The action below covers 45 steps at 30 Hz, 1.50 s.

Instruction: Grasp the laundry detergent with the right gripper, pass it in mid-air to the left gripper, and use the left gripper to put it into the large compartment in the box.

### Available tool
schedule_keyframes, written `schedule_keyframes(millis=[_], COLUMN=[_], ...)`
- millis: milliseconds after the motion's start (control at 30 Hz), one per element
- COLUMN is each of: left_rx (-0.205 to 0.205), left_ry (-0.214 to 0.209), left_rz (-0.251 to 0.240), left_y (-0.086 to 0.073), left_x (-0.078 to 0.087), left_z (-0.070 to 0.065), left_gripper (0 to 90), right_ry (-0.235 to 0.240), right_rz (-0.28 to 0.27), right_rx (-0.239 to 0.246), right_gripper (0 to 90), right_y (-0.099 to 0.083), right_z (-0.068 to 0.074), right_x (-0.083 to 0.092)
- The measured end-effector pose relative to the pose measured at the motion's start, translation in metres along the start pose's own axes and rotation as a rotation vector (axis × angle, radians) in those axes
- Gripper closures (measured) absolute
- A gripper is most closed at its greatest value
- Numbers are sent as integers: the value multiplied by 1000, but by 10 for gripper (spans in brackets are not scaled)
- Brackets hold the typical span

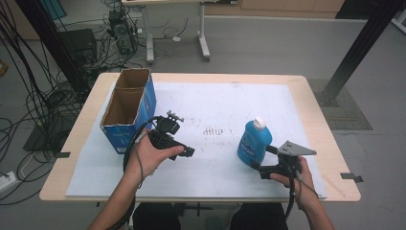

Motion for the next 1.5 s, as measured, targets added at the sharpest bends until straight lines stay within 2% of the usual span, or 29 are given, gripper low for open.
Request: schedule_keyframes(millis=[333,633,1200,1500], left_rx=[8,18,22,27], left_ry=[-2,-9,-8,-29], left_rz=[7,-6,-3,-8], left_y=[-4,-6,-9,-8], left_x=[-1,2,3,2], left_z=[1,2,2,-1], left_gripper=[114,114,114,114], right_ry=[4,4,6,9], right_rz=[-76,-139,-186,-187], right_rx=[-1,1,7,9], right_gripper=[100,98,97,99], right_y=[3,10,18,20], right_z=[1,2,2,1], right_x=[-3,-4,-12,-17])
Point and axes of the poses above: each handheld gripper's, and its own axes: x roughly backward along the jaws, y roughly out of its top, z roughly to its left, the point moved 9 cm from there along -x, roughly forward along the jaws, and after that the axes turned 4 degrees about -x, right-handed, at the moved point
